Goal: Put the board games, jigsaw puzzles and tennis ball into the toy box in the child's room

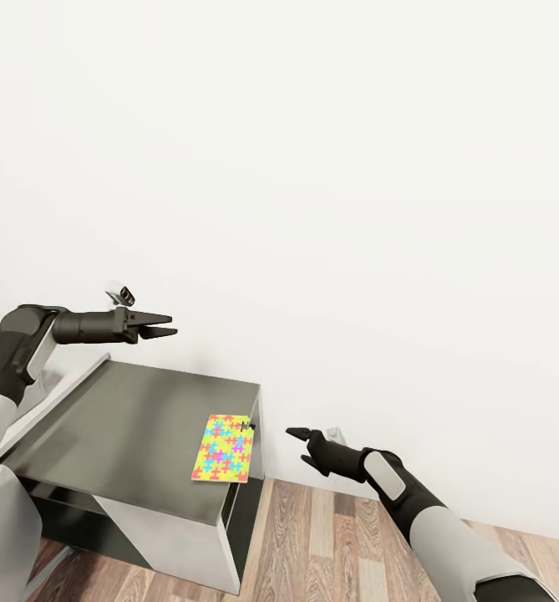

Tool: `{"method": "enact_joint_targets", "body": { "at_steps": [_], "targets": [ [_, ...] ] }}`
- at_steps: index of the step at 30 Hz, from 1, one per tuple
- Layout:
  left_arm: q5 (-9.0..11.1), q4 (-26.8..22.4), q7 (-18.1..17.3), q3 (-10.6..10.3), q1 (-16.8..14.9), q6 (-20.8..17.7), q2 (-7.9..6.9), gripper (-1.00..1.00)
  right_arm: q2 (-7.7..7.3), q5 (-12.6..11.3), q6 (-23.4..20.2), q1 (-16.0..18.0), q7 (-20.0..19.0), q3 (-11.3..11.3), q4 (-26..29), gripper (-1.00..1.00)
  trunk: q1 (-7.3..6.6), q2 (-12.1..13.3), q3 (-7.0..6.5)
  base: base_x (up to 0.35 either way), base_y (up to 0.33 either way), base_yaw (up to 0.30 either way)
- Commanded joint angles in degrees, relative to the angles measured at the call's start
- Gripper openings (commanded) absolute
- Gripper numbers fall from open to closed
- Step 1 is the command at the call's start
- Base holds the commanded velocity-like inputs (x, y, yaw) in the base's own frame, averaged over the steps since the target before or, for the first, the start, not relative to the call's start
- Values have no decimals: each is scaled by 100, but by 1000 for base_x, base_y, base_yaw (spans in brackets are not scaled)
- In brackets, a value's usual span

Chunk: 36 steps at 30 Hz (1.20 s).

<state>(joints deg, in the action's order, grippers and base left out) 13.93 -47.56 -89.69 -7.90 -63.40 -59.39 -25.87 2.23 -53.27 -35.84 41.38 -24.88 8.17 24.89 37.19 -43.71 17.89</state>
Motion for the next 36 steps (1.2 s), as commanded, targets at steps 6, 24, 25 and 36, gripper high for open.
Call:
{"method": "enact_joint_targets", "body": {
  "at_steps": [6,24,25,36],
  "targets": [
    [-3,1,-31,-17,-6,-61,-6,100,14,585,-11,39,-8,-7,-1,100,133,-247,116,0,0,0],
    [30,79,-31,75,-8,-61,-15,100,119,749,-56,54,-8,-9,76,100,309,-568,259,0,0,0],
    [36,105,-31,81,-9,-61,-13,100,126,750,-59,54,-8,-9,92,100,309,-568,259,0,0,0],
    [506,338,-31,50,-317,-61,299,100,181,752,-80,65,34,-3,168,100,309,-568,259,0,0,0]
  ]
}}
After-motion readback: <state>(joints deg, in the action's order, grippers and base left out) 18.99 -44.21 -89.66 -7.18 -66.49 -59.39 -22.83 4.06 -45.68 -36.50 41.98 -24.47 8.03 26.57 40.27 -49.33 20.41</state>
